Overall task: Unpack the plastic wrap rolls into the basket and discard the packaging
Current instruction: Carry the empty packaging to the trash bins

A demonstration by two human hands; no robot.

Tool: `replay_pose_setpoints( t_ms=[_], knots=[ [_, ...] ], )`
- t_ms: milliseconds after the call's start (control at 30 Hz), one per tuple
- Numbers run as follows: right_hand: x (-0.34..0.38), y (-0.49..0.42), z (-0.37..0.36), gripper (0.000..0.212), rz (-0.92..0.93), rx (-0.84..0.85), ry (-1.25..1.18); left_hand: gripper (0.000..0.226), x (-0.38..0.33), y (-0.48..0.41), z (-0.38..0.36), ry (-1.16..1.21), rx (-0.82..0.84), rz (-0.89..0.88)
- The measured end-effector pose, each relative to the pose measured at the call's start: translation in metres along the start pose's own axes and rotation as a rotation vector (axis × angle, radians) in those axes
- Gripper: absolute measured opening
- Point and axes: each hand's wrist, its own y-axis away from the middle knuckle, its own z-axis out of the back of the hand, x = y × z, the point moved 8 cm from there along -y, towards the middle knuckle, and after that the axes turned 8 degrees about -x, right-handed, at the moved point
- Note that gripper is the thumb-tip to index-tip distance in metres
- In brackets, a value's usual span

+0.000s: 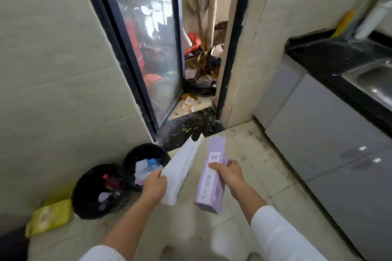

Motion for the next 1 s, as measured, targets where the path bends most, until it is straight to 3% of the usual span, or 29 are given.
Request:
replay_pose_setpoints(
  t_ms=[267, 500, 633, 833, 1000],
  knots=[
    [0.003, -0.017, -0.191, 0.048, -0.089, 0.125, 0.139, 0.027, 0.114, -0.088, 0.094, 0.024, -0.041, 0.241],
    [-0.063, -0.113, -0.331, 0.067, -0.261, 0.156, 0.191, 0.038, 0.218, -0.200, 0.052, 0.095, -0.052, 0.402],
    [-0.114, -0.178, -0.399, 0.055, -0.312, 0.247, 0.243, 0.042, 0.270, -0.270, 0.006, 0.109, -0.006, 0.419],
    [-0.150, -0.230, -0.431, 0.043, -0.327, 0.257, 0.251, 0.038, 0.296, -0.325, -0.046, 0.122, 0.146, 0.373],
    [-0.114, -0.210, -0.412, 0.012, -0.288, 0.235, 0.244, 0.046, 0.270, -0.317, -0.021, 0.090, 0.104, 0.395]
  ],
)
